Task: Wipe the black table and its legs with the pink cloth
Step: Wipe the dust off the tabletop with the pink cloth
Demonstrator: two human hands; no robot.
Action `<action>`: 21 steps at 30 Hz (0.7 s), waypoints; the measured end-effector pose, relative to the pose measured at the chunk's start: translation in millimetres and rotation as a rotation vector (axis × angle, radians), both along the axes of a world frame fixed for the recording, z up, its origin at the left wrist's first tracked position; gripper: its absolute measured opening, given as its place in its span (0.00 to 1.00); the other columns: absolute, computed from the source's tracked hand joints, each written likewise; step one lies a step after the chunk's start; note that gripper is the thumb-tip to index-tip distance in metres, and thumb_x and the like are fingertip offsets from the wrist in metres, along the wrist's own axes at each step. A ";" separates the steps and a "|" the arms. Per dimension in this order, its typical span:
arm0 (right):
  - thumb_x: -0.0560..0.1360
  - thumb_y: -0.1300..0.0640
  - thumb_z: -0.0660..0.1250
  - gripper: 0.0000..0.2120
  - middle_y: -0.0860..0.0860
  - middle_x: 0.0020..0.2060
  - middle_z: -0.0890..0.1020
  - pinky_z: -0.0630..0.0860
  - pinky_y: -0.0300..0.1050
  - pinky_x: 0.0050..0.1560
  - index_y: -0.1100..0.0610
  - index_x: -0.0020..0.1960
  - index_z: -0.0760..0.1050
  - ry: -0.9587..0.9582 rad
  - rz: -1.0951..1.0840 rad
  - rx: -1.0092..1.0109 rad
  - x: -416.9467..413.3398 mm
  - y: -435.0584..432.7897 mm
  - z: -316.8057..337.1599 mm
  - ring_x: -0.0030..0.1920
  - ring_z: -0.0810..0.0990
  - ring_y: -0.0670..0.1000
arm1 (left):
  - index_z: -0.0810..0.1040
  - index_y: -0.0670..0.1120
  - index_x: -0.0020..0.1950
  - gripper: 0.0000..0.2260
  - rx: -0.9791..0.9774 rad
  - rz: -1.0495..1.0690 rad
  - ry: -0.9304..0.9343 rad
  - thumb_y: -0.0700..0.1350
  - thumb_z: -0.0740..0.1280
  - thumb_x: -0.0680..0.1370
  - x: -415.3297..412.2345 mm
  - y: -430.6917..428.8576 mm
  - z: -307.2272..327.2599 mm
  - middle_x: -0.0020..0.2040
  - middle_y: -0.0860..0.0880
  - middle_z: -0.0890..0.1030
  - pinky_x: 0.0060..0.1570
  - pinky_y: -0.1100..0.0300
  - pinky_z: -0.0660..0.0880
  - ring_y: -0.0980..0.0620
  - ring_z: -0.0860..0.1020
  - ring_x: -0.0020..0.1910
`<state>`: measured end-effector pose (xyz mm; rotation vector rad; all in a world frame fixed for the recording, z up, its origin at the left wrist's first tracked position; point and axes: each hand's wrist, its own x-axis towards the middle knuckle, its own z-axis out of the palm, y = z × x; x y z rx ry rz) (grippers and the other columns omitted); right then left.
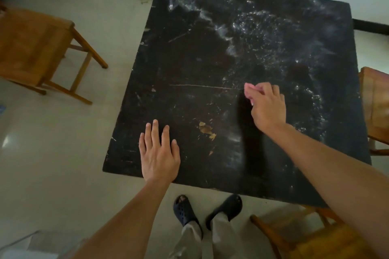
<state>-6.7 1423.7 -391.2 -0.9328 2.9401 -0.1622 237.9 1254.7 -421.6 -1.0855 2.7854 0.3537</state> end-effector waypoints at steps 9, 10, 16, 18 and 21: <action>0.73 0.60 0.72 0.31 0.54 0.60 0.73 0.72 0.52 0.55 0.50 0.73 0.66 -0.023 0.680 -0.089 91.6 16.5 -27.5 0.59 0.71 0.56 | 0.65 0.48 0.73 0.22 -0.019 0.000 0.001 0.54 0.50 0.81 -1.4 -1.7 -3.6 0.78 0.44 0.57 0.74 0.48 0.47 0.45 0.51 0.77; 0.73 0.63 0.71 0.30 0.53 0.59 0.74 0.71 0.53 0.54 0.50 0.72 0.68 0.006 0.512 -0.123 61.2 0.2 -30.1 0.58 0.71 0.56 | 0.65 0.48 0.73 0.23 -0.024 0.005 -0.001 0.54 0.50 0.81 -2.1 -3.3 -5.0 0.77 0.44 0.58 0.74 0.49 0.46 0.45 0.51 0.77; 0.75 0.65 0.61 0.16 0.56 0.55 0.72 0.70 0.54 0.52 0.51 0.58 0.75 0.012 -0.039 -0.041 -56.7 -58.4 -5.5 0.54 0.70 0.60 | 0.67 0.48 0.72 0.22 -0.048 0.005 0.026 0.54 0.50 0.80 0.7 -3.4 -6.2 0.76 0.43 0.61 0.74 0.49 0.47 0.44 0.54 0.76; 0.77 0.63 0.60 0.17 0.55 0.55 0.74 0.71 0.53 0.52 0.52 0.62 0.76 0.026 0.153 -0.146 -15.3 -53.9 -3.6 0.54 0.71 0.58 | 0.68 0.47 0.71 0.22 -0.040 0.005 0.031 0.54 0.51 0.80 0.2 -3.0 -5.3 0.76 0.43 0.61 0.74 0.48 0.48 0.44 0.54 0.76; 0.76 0.59 0.65 0.23 0.54 0.58 0.75 0.74 0.51 0.54 0.53 0.71 0.70 -0.083 0.628 -0.117 64.7 -29.7 -6.8 0.57 0.72 0.55 | 0.67 0.48 0.71 0.22 -0.032 0.013 0.009 0.54 0.50 0.80 -1.7 -1.6 -4.5 0.76 0.43 0.60 0.74 0.48 0.49 0.44 0.54 0.77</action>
